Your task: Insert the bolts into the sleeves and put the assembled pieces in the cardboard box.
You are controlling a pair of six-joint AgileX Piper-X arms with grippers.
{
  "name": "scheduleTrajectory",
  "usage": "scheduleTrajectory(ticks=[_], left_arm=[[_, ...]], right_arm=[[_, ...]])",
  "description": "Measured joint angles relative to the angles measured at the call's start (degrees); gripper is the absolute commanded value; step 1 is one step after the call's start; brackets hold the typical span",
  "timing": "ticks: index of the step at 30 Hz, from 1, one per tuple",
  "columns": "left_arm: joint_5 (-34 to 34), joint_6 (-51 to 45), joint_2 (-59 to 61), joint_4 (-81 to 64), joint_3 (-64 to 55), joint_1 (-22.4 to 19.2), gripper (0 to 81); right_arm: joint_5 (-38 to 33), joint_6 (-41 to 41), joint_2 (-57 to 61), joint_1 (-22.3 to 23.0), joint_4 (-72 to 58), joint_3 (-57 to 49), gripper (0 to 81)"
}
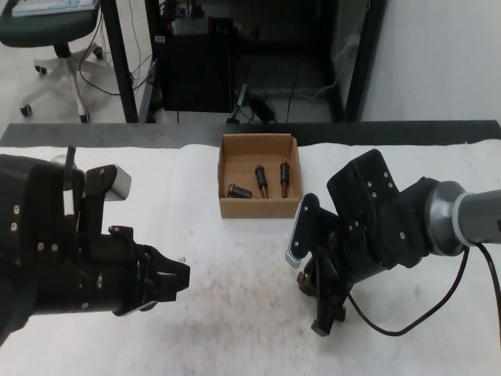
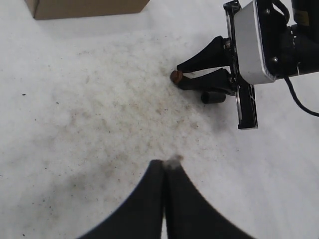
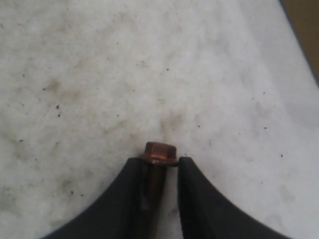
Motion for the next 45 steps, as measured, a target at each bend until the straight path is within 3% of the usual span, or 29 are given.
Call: scheduleTrajectory(ticks=[5,12,23,29,33,37,45], left_arm=[[0.0,0.0,0.0,0.0,0.0,0.0,0.3],[-0.66,0.0,0.0,0.0,0.0,0.0,0.3],[-0.63,0.0,0.0,-2.19,0.0,0.0,0.3],[-0.63,0.0,0.0,-10.19,0.0,0.0,0.3],[-0.63,0.0,0.0,-13.6,0.0,0.0,0.3],[-0.63,-0.14,0.0,-14.19,0.0,0.0,0.3],[-0.63,-0.19,0.0,-14.17,0.0,0.0,0.3]], right_arm=[[0.69,9.11,-2.61,0.0,-2.63,0.4,0.9],[-5.06,23.55,-10.24,0.0,-11.51,0.38,0.9],[-28.25,48.74,-14.55,0.0,-27.55,0.39,0.9],[-30.3,48.57,-17.89,0.0,-40.67,0.39,0.9],[-30.64,47.21,-18.15,0.18,-42.08,0.29,0.9],[-30.03,38.76,-18.15,1.08,-41.97,0.4,0.9],[-26.5,30.12,-18.15,3.1,-38.51,0.4,0.9]])
